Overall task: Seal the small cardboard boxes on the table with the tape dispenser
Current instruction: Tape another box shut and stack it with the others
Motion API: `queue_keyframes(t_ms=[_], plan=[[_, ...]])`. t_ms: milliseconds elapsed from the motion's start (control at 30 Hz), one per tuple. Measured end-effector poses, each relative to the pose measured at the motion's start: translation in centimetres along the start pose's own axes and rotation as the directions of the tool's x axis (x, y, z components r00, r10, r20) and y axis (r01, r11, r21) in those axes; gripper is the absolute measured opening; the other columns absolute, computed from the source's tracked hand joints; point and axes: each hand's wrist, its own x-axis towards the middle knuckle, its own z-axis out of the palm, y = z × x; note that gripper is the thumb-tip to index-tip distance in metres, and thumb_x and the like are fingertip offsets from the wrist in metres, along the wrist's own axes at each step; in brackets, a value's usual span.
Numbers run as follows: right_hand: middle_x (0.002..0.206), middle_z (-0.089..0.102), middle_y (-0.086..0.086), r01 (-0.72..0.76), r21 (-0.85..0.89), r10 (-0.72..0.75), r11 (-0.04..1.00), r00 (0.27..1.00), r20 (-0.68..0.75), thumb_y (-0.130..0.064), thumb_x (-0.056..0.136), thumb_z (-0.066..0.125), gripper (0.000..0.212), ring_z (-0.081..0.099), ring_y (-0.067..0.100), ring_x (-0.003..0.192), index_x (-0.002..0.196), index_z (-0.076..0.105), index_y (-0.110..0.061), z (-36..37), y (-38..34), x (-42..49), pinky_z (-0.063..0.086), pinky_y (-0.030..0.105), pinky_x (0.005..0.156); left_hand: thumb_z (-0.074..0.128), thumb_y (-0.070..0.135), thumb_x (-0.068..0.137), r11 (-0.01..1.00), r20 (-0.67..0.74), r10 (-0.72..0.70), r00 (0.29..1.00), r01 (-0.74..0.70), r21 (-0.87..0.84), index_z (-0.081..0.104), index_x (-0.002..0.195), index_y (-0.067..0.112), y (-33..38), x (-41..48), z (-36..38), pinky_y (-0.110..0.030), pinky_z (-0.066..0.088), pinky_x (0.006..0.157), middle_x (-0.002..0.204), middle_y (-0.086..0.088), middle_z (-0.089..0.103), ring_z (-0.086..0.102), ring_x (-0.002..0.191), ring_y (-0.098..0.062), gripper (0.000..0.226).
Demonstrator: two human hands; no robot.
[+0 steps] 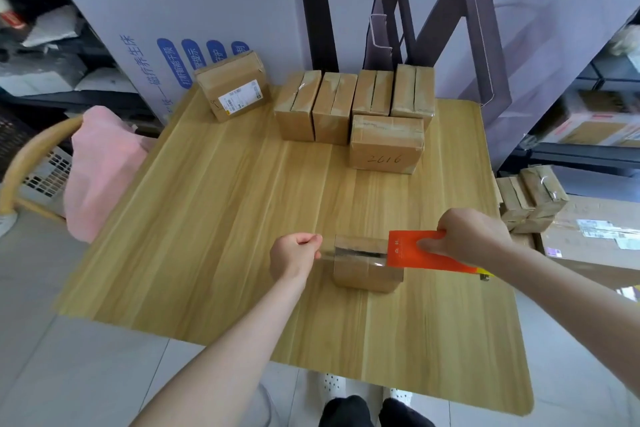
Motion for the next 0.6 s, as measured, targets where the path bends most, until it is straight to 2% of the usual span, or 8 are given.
queue_keyframes(t_ms=[133,233,433,533,600], plan=[[0.064,0.059,-0.006,0.006,-0.026,-0.006,1.000,1.000,-0.004,-0.066,0.077,0.057,0.044,0.060,0.014,0.055,0.067,0.055,-0.023,0.8,-0.1,0.8,0.035,0.021,0.042,0.071,0.040,0.080,1.000,0.000,-0.027,1.000,0.027,0.004,0.066,0.068,0.034,-0.8,0.6,0.5,-0.024,0.045,0.063,0.056,0.014,0.068,0.067,0.062,-0.003,0.015],[0.063,0.057,-0.008,0.008,-0.067,-0.009,0.998,1.000,-0.028,-0.064,0.079,0.056,0.043,0.053,0.009,0.053,0.067,0.053,-0.023,1.5,-0.5,1.3,0.030,0.022,0.043,0.071,0.040,0.080,0.999,0.012,-0.042,0.999,0.042,0.009,0.066,0.068,0.033,-1.4,1.2,1.1,-0.024,0.048,0.067,0.057,0.015,0.068,0.067,0.063,-0.003,0.015],[0.062,0.056,-0.007,0.002,-0.103,-0.005,0.995,1.000,-0.029,-0.060,0.081,0.055,0.040,0.051,0.009,0.050,0.067,0.052,-0.023,2.6,-1.1,1.8,0.029,0.021,0.042,0.072,0.039,0.078,0.996,0.017,-0.089,0.996,0.089,0.022,0.064,0.066,0.033,-2.7,2.3,2.3,-0.026,0.051,0.070,0.056,0.017,0.067,0.068,0.063,-0.003,0.016],[0.063,0.056,-0.008,0.006,-0.122,-0.007,0.992,1.000,-0.013,-0.059,0.082,0.055,0.039,0.051,0.009,0.053,0.068,0.051,-0.023,3.4,-1.5,1.9,0.030,0.023,0.044,0.073,0.039,0.078,0.994,0.023,-0.100,0.995,0.099,0.045,0.064,0.065,0.033,-3.8,2.5,2.7,-0.023,0.049,0.065,0.056,0.021,0.066,0.065,0.056,0.003,0.017],[0.062,0.055,-0.008,-0.003,-0.113,0.001,0.994,1.000,-0.018,-0.058,0.082,0.055,0.039,0.050,0.009,0.053,0.067,0.050,-0.023,3.7,-1.5,1.9,0.030,0.023,0.044,0.073,0.039,0.079,0.994,0.012,-0.105,0.994,0.105,0.043,0.068,0.071,0.031,-4.5,2.5,3.1,-0.022,0.046,0.060,0.058,0.019,0.067,0.065,0.054,0.004,0.012]])
